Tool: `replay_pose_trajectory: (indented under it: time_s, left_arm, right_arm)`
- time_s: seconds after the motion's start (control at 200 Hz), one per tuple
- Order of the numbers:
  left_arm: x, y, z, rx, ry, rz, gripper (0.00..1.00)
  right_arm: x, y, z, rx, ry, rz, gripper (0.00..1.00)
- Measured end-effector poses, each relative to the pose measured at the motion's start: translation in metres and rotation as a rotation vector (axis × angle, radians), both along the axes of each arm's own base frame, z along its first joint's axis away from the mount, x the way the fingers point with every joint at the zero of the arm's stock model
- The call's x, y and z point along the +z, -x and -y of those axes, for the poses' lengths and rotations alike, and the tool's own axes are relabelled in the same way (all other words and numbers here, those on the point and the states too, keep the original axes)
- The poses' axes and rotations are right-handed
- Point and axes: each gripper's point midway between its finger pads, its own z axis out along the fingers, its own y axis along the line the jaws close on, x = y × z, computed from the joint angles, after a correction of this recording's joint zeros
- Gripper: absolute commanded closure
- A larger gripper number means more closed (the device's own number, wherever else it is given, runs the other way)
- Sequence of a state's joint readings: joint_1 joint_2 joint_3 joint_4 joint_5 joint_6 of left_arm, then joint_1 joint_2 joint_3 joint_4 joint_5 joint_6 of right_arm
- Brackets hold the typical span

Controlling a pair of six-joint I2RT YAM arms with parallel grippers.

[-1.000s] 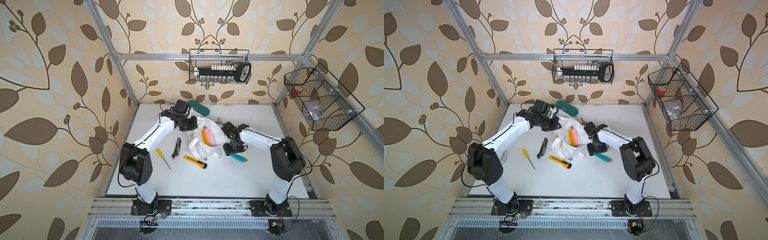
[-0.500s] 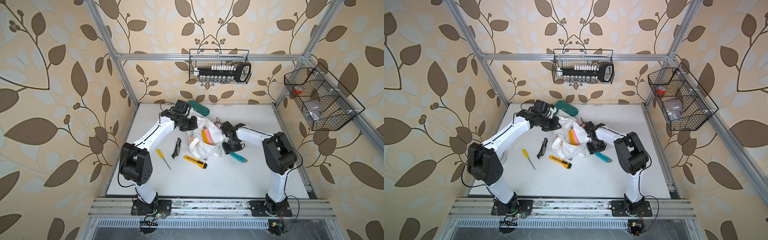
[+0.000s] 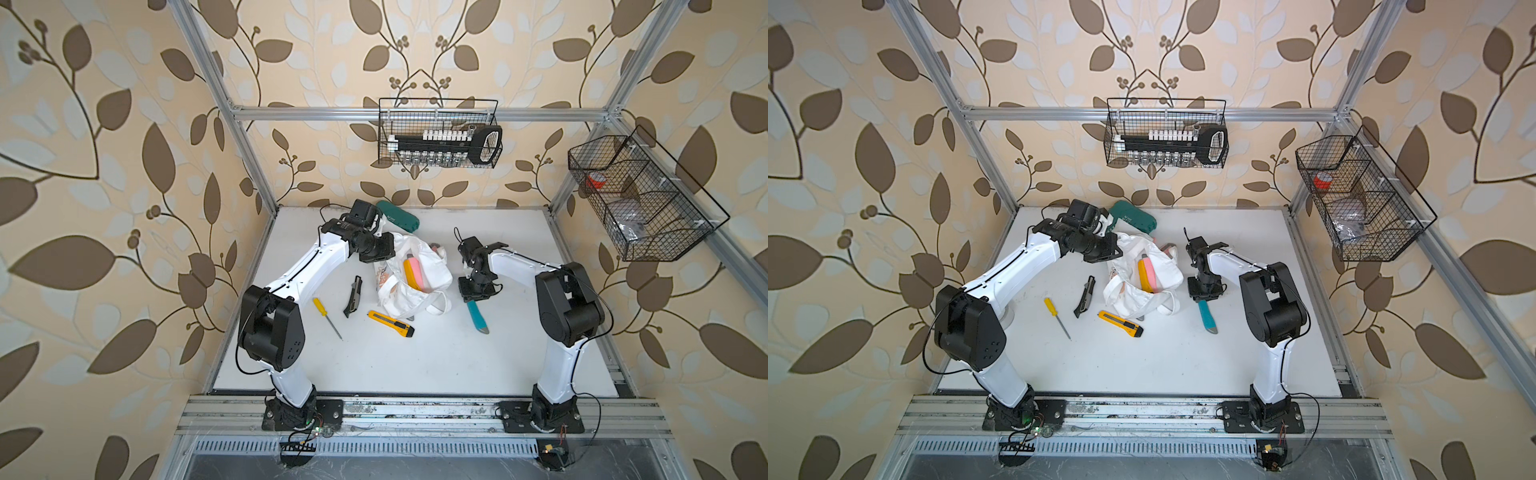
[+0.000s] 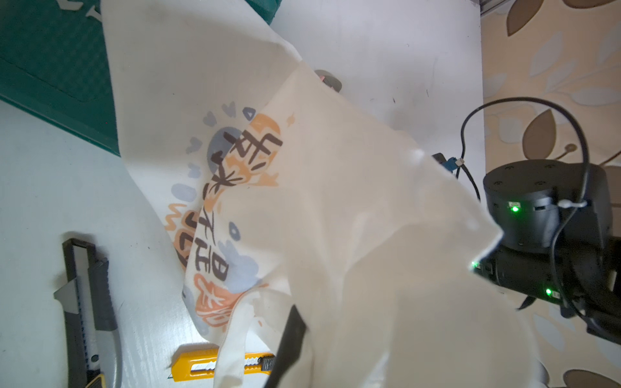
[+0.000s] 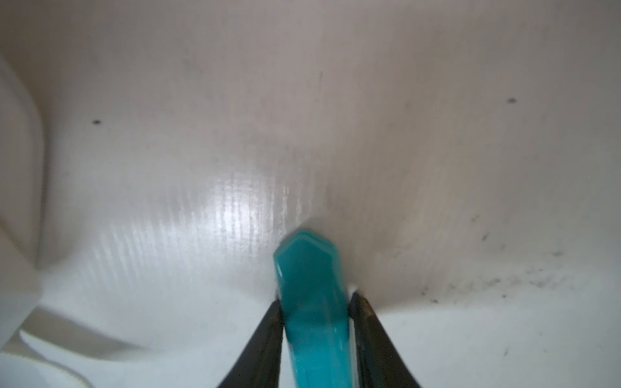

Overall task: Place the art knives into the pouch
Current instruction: Pick up the utility knife at the center of the board.

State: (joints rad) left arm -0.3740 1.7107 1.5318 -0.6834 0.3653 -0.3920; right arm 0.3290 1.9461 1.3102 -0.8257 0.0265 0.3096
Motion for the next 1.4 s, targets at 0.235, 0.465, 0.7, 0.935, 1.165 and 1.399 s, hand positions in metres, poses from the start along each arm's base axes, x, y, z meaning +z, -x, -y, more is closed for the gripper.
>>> replay_pose_trajectory:
  time_s: [0.235,0.465,0.7,0.935,1.165,1.399]
  left_arm:
    - [0.0,0.0,0.0,0.0,0.001,-0.001,1.0]
    - [0.0,0.0,0.0,-0.001,0.001,0.0,1.0]
    - [0.0,0.0,0.0,-0.001,0.002,0.0,1.0]
    - [0.0,0.0,0.0,-0.001,0.002,-0.001,1.0]
    - [0.0,0.0,0.0,-0.001,0.002,0.0,1.0]
    - [0.0,0.0,0.0,-0.001,0.002,0.0,1.0]
  right_arm:
    - [0.0,0.003,0.005,-0.012,0.025,-0.001,0.49]
    - [-0.001,0.011,0.007,-0.007,0.029,-0.011,0.64]
    - [0.0,0.015,0.004,0.019,0.045,-0.013,0.84]
    - [0.03,0.027,0.004,0.055,0.099,0.002,0.83]
    - [0.155,0.014,-0.043,0.155,0.005,0.307,0.81]
    - [0.215,0.01,-0.099,0.269,-0.136,0.44,0.81]
